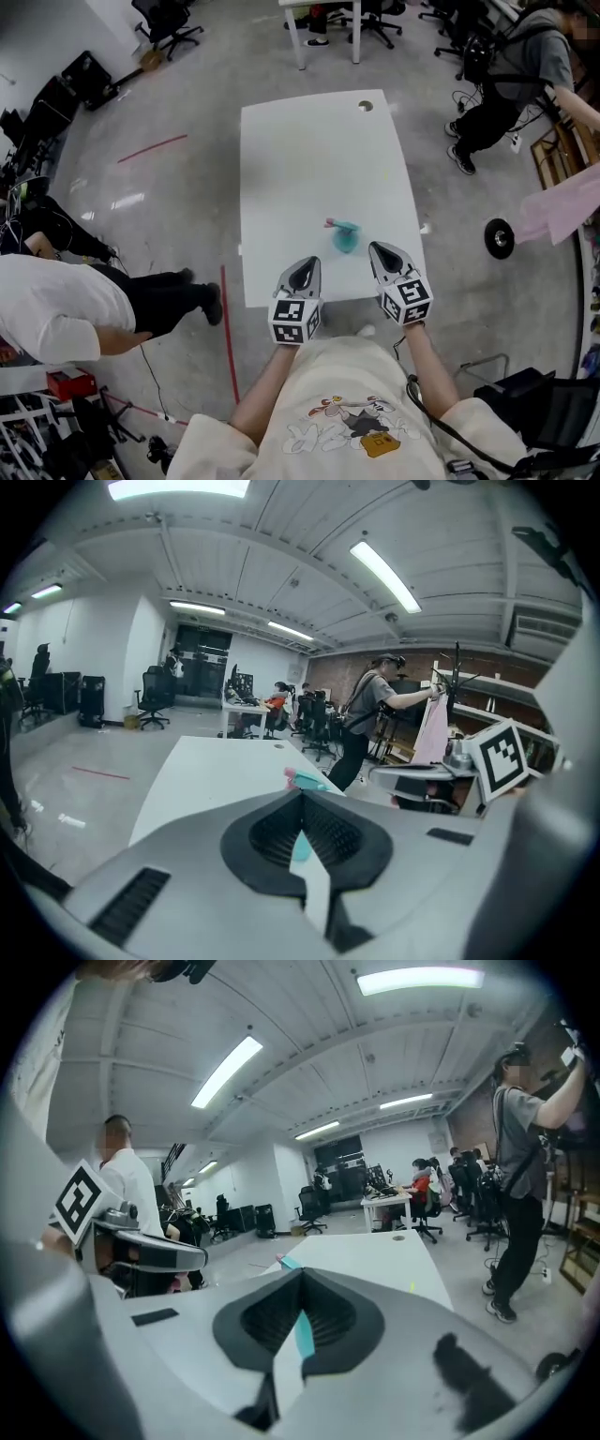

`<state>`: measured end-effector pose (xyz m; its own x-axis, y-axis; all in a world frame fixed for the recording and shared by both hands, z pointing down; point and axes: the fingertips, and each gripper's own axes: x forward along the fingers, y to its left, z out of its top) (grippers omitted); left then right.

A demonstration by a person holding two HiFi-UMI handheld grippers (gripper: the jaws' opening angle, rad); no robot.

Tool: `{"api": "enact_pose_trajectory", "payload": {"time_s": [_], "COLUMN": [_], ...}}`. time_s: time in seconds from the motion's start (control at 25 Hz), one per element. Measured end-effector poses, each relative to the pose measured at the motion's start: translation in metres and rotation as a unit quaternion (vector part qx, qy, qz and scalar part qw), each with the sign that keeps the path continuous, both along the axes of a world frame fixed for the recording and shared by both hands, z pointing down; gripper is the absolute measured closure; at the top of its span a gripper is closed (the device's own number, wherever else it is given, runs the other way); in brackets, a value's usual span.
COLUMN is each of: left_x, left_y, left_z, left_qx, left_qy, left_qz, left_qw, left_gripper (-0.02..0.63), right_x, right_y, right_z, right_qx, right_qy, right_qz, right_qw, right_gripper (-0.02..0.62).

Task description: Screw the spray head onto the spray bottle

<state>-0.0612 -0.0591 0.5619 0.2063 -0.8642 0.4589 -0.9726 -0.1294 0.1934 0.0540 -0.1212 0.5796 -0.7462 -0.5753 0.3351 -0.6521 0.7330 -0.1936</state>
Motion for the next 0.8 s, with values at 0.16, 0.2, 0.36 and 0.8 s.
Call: {"api": "enact_pose_trajectory", "payload": {"time_s": [0.16, 0.2, 0.36, 0.8], "left_x": [0.013, 0.017, 0.022, 0.000], "left_y": [-0.016, -0.020, -0.030, -0.016], "left_z": [-0.003, -0.005, -0.009, -0.028], "left_qx": [0.003, 0.005, 0.012, 0.020], "left_qy": [-0.002, -0.001, 0.002, 0.009], "left_qz": [0.002, 0.003, 0.005, -0.001], "left_qw": [1.0000, 1.0000, 0.9999, 0.9998], "left_gripper": [0.600, 0.600, 0.600, 0.600], "right_x": [0.013, 0.017, 0.025, -0.013], "right_y": [-0.009, -0.011, -0.015, 0.003], "right_z": [-0.005, -0.006, -0.013, -0.033], "right_qx": [-0.023, -0.024, -0.024, -0.027], "right_qy": [-0.032, -0.033, -0.037, -0.049], "right_qz": [0.016, 0.015, 0.012, -0.018], "right_qw": [0.999, 0.999, 0.999, 0.998], "right_gripper": [0.589, 0.589, 0.589, 0.589]}}
